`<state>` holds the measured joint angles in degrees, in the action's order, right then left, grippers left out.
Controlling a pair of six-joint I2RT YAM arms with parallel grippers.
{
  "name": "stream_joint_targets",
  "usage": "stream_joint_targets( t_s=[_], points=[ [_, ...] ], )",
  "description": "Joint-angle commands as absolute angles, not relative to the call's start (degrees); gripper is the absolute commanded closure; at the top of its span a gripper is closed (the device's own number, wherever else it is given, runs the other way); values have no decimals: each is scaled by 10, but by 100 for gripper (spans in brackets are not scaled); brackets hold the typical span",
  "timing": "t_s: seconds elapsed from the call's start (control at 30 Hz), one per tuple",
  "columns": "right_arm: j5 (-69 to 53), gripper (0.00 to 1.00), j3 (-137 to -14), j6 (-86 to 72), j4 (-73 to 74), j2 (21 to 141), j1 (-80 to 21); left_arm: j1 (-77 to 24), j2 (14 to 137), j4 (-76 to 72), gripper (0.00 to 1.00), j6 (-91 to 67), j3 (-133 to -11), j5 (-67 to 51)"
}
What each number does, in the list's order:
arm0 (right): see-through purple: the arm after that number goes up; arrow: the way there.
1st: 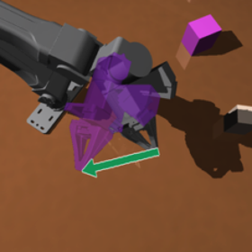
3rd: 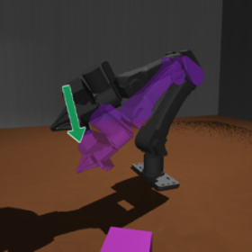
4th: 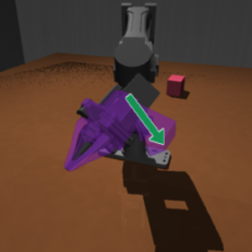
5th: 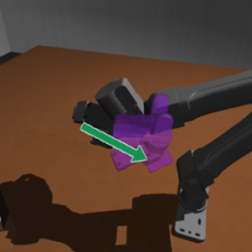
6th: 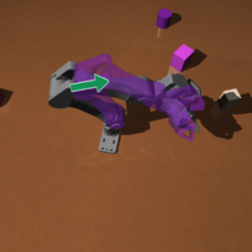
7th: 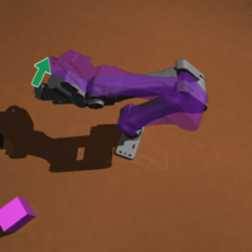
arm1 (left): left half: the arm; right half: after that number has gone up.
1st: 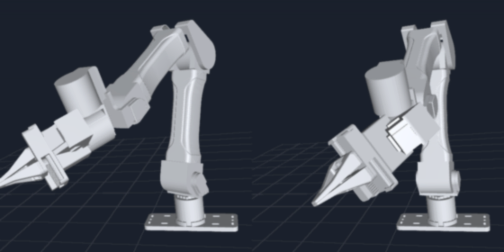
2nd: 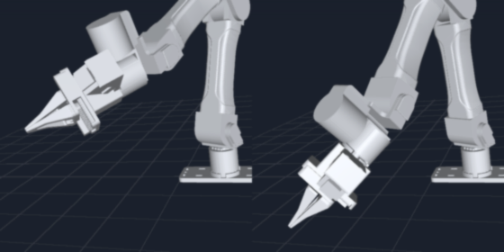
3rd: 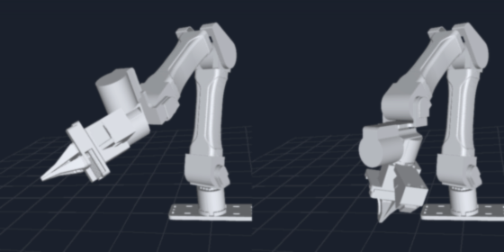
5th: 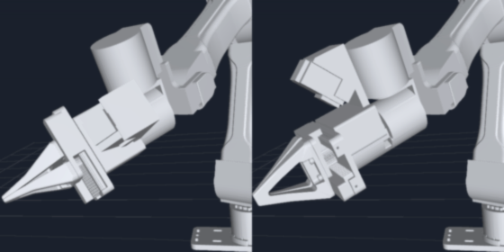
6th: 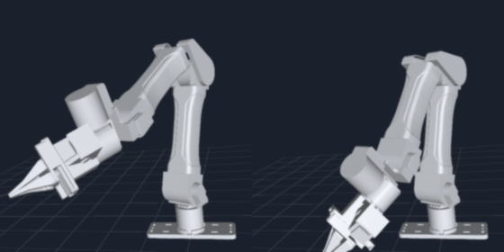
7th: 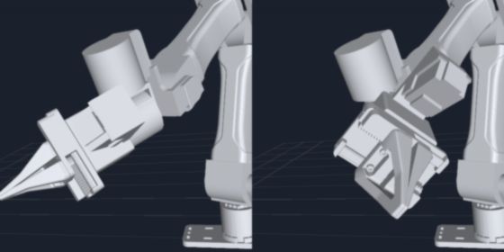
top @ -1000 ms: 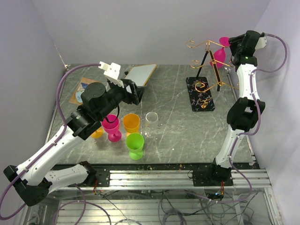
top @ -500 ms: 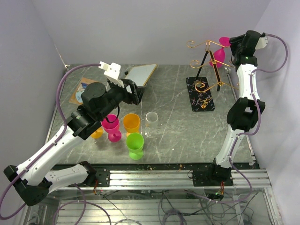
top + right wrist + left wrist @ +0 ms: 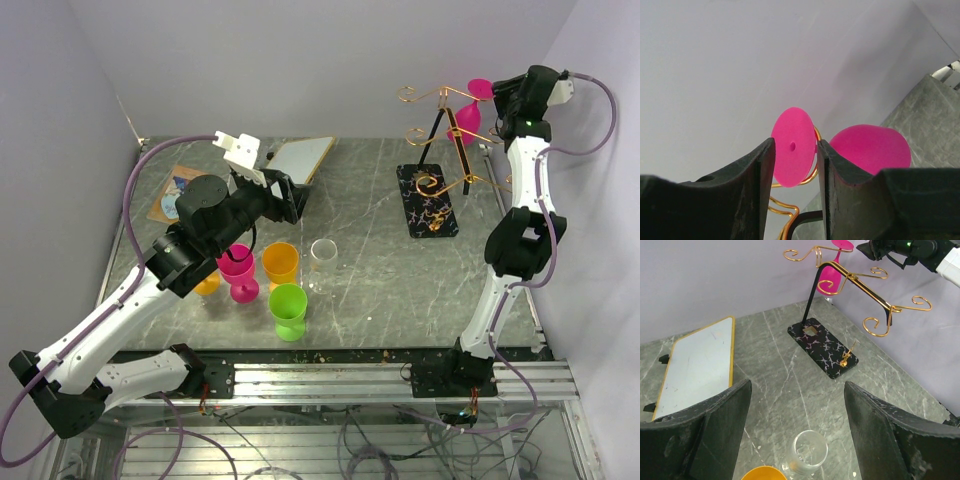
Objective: Take the wine glass off the wine glass rack
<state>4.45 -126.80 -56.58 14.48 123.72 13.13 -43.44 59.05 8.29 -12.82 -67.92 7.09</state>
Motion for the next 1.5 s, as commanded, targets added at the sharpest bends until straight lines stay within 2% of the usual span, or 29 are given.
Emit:
stream_joint_targets(
  t_s=[0.0,0.13,0.5,0.77,1.03,1.47],
  points=[
    [41,61,-1287,-566,136,1252,135,-437,591,55,15,-123,-678,73],
    [41,61,-1290,-566,134,1256,135,-438,590,55,15,-123,-678,73],
    [36,69,-1302,-570,130,1270,135,-439,590,55,15,-123,-678,73],
    [42,64,-1321,-560,127,1283,135,-438,590,55,15,-123,-678,73],
    [40,64,-1346,-551,125,1299,135,-438,591,55,15,-122,-678,73],
    [19,74,-1346,-567,125,1300,134,-439,590,57,15,-122,-679,73]
  ],
)
